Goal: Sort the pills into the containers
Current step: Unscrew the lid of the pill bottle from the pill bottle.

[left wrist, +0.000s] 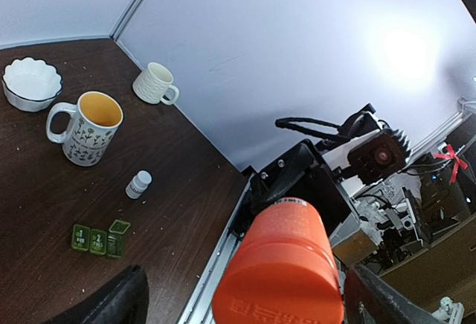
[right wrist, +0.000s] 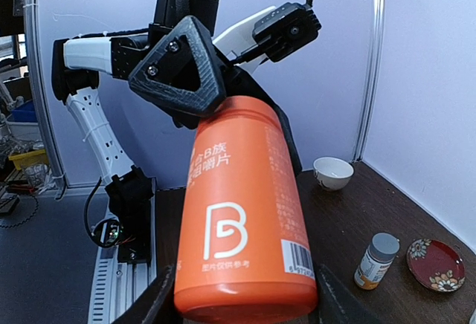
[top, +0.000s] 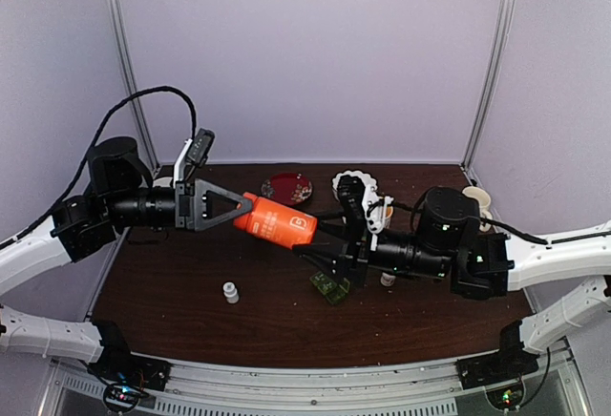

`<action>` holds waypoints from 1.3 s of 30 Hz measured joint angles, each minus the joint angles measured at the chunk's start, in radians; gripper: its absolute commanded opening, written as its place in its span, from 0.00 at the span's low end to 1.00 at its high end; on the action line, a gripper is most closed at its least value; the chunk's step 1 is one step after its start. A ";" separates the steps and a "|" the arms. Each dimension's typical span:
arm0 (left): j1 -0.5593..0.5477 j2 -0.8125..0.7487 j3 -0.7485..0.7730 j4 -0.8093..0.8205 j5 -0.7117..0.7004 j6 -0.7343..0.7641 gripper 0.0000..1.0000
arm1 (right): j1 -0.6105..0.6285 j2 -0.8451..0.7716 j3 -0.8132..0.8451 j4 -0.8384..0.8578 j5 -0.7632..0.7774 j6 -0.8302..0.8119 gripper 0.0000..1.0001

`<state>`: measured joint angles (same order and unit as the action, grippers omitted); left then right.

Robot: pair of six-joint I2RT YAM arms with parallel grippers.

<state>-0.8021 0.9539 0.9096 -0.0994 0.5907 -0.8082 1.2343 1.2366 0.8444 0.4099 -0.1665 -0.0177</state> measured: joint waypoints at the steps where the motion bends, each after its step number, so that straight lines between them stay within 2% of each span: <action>1: 0.000 -0.001 -0.001 0.003 0.002 -0.001 0.94 | -0.002 0.004 0.000 0.006 0.006 0.001 0.15; 5: 0.000 0.000 -0.005 0.010 0.011 -0.006 0.86 | -0.007 0.023 0.000 0.009 0.021 0.005 0.15; 8: 0.000 0.000 -0.005 0.021 0.016 -0.009 0.77 | -0.007 0.034 0.000 0.005 0.032 0.006 0.15; 13: 0.003 0.010 -0.005 0.024 0.017 -0.013 0.74 | -0.007 0.036 0.000 0.007 0.040 0.007 0.15; 22: 0.006 0.023 -0.006 0.029 0.019 -0.016 0.49 | -0.007 0.039 0.000 0.009 0.040 0.007 0.15; 29: 0.010 0.023 -0.006 0.035 0.019 -0.023 0.15 | -0.008 0.039 0.000 0.010 0.041 0.012 0.15; 36: 0.013 0.034 -0.009 0.061 0.019 -0.034 0.00 | -0.006 0.043 0.001 0.014 0.050 -0.074 0.09; 39: 0.016 0.032 -0.020 0.121 0.030 -0.037 0.00 | 0.018 0.036 -0.006 0.048 0.108 -0.169 0.06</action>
<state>-0.7860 0.9855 0.8894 0.0212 0.6209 -0.8452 1.2526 1.2728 0.8387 0.4580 -0.0586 -0.1864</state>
